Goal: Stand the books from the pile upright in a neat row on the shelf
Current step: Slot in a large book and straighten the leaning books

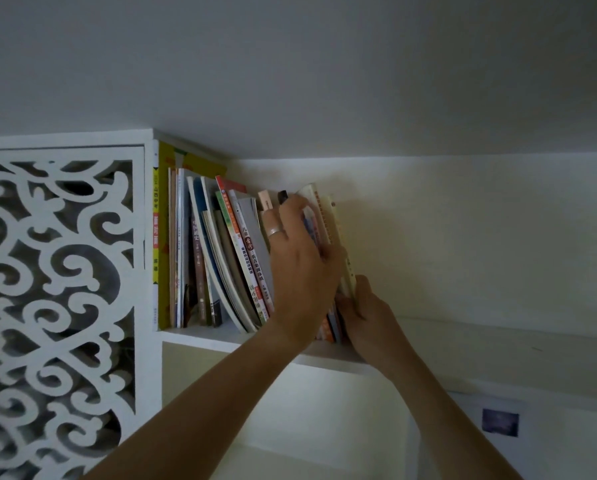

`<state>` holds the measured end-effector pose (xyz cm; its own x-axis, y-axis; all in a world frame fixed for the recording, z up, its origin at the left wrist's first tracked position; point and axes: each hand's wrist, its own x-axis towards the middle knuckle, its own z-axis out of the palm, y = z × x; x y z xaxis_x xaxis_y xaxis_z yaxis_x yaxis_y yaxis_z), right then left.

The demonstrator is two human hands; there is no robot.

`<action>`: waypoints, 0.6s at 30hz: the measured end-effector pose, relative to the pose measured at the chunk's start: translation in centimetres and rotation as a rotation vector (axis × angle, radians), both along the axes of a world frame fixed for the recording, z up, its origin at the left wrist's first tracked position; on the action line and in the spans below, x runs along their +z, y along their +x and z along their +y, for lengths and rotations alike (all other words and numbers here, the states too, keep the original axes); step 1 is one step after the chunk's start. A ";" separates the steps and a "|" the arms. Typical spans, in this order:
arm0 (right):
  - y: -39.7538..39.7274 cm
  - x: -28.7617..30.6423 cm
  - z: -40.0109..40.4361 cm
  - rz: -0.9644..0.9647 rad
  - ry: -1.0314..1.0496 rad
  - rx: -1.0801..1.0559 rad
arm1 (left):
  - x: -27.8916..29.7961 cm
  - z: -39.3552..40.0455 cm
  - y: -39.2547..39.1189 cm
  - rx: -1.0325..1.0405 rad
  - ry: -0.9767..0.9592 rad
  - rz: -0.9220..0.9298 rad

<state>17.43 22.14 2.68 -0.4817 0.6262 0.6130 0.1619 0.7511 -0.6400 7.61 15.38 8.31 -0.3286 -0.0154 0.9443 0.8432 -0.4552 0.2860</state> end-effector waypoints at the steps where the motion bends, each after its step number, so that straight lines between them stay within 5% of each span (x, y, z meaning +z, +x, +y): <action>1: 0.0 0.0 0.0 -0.004 -0.007 0.009 | -0.2 -0.1 0.1 -0.057 0.015 -0.019; 8: 0.3 -0.2 0.0 0.021 -0.048 0.057 | -4.0 0.4 0.3 0.186 -0.357 -0.095; 13: 0.3 -0.2 0.0 -0.025 -0.002 0.068 | -2.2 -1.9 0.8 0.100 -0.180 -0.202; 18: -0.9 -0.4 -0.3 0.051 -0.043 0.310 | -1.8 -4.1 2.6 0.016 -0.085 -0.226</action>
<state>16.52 21.88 2.32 -0.6227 0.4802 0.6177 -0.1034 0.7321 -0.6734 10.21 11.28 6.55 -0.5319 0.0541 0.8451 0.7603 -0.4089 0.5047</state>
